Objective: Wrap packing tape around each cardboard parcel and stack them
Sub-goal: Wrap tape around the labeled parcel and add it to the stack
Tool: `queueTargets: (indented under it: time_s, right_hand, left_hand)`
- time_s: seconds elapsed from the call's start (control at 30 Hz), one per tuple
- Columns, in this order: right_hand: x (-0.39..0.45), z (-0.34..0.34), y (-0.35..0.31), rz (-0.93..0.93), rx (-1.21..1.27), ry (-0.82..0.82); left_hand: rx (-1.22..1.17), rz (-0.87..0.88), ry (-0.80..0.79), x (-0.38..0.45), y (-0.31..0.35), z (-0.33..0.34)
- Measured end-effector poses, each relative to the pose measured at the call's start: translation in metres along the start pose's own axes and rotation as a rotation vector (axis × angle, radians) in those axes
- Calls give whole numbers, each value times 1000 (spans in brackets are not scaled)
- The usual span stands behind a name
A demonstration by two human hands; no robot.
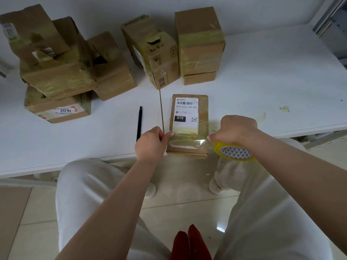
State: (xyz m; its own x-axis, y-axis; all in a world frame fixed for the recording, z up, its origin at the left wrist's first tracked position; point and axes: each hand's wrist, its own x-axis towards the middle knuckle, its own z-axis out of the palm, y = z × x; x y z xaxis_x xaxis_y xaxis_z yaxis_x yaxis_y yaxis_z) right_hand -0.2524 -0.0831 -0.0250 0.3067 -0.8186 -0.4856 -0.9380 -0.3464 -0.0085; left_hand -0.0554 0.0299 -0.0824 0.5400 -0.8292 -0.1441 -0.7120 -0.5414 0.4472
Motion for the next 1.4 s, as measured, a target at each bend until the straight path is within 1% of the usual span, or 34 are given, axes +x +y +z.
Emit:
queueTargets:
  time_s: [0.13,0.3,0.43,0.57,0.7,0.8,0.83,0.87,0.93,0.97,1.0,1.03,1.1,1.13,1.2,1.33,1.4]
  right_hand:
    - [4,2,-2,25,0,-32]
    - [5,3,-1,45,33,-59]
    - [2,4,0,50,54,-57]
    - [-1,4,-1,48,89,-53]
    - [-4,9,-8,24,123,-34]
    - [-4,11,-12,13,131,-26]
    - [-4,11,-12,14,131,-27]
    - [-4,12,-12,15,134,-29]
    - [-3,13,-11,20,150,-40]
    - [-3,13,-11,23,158,-45]
    - [-2,13,-11,25,165,-48]
    - [-2,13,-11,27,170,-50]
    - [-1,15,-10,34,176,-55]
    - [-1,16,-10,39,182,-60]
    - [-1,18,-9,43,198,-69]
    - [-1,16,-9,43,207,-75]
    - [-2,17,-9,46,211,-73]
  left_hand:
    - [-8,-28,-26,2,-3,6]
    - [-17,-113,-103,2,-6,8]
    - [44,-120,-132,2,-3,4]
    - [149,-116,-93,0,5,-2]
    - [117,-158,-41,-5,7,-3]
    - [86,-240,-30,-10,8,-6]
    - [74,-242,8,-12,7,-8]
    - [74,-185,73,-13,5,-9]
    - [87,78,192,-18,8,-7]
    - [90,213,175,-20,13,-4]
    - [102,307,100,-22,19,1]
    - [133,342,-3,-23,24,8]
    - [242,305,-161,-24,27,22]
    - [291,284,-192,-22,26,26]
    - [330,282,-210,-18,22,26]
    - [230,266,-271,-16,21,17]
    - [302,279,-236,-24,23,17]
